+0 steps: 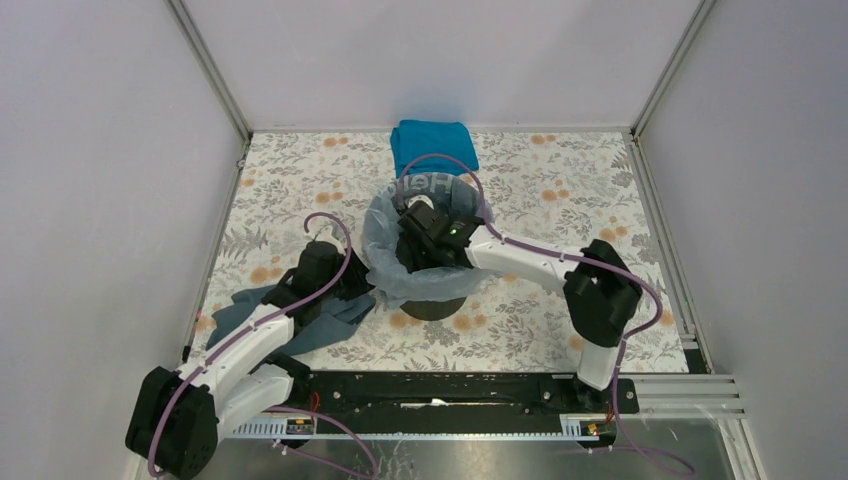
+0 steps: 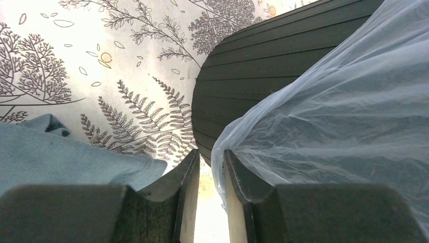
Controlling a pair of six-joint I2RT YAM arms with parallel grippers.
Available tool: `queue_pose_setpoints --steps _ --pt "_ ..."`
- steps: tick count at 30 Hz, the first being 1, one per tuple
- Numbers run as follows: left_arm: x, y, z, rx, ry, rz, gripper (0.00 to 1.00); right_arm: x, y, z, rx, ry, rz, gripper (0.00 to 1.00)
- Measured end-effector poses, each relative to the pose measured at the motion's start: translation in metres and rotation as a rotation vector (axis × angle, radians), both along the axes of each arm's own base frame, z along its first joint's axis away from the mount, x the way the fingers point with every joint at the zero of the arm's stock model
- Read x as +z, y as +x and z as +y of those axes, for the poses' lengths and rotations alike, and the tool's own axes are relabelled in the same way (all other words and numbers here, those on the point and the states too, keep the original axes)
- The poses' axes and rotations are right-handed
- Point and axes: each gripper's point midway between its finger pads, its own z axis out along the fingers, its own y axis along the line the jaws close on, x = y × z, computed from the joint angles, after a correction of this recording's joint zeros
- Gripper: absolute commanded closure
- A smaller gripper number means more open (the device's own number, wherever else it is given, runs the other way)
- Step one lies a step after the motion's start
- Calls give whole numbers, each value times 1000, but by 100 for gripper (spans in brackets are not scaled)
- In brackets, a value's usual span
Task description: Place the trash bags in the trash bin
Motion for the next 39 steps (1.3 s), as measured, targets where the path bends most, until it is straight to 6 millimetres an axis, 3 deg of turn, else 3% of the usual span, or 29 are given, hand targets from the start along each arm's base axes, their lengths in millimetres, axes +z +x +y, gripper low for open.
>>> queue_pose_setpoints --steps 4,11,14,20,23,27,35,39 --pt "1 1 3 8 21 -2 70 37 -1 -5 -5 42 -45 0" --pt "7 2 7 18 37 -20 60 138 -2 -21 -26 170 -191 0" --pt "8 3 8 20 40 -24 58 170 -5 -29 -28 215 -237 0" --pt "6 1 9 17 57 -10 57 217 -18 -53 -25 281 -319 0" --pt "6 0 10 17 63 -6 55 225 -20 -56 -22 295 -336 0" --pt "10 0 12 22 75 -1 50 219 -18 -55 -22 281 -329 0" --pt "41 -1 22 40 98 -75 37 221 -16 -53 -8 282 -344 0" --pt "48 -3 27 49 115 -92 32 213 -15 -35 11 319 -309 2"
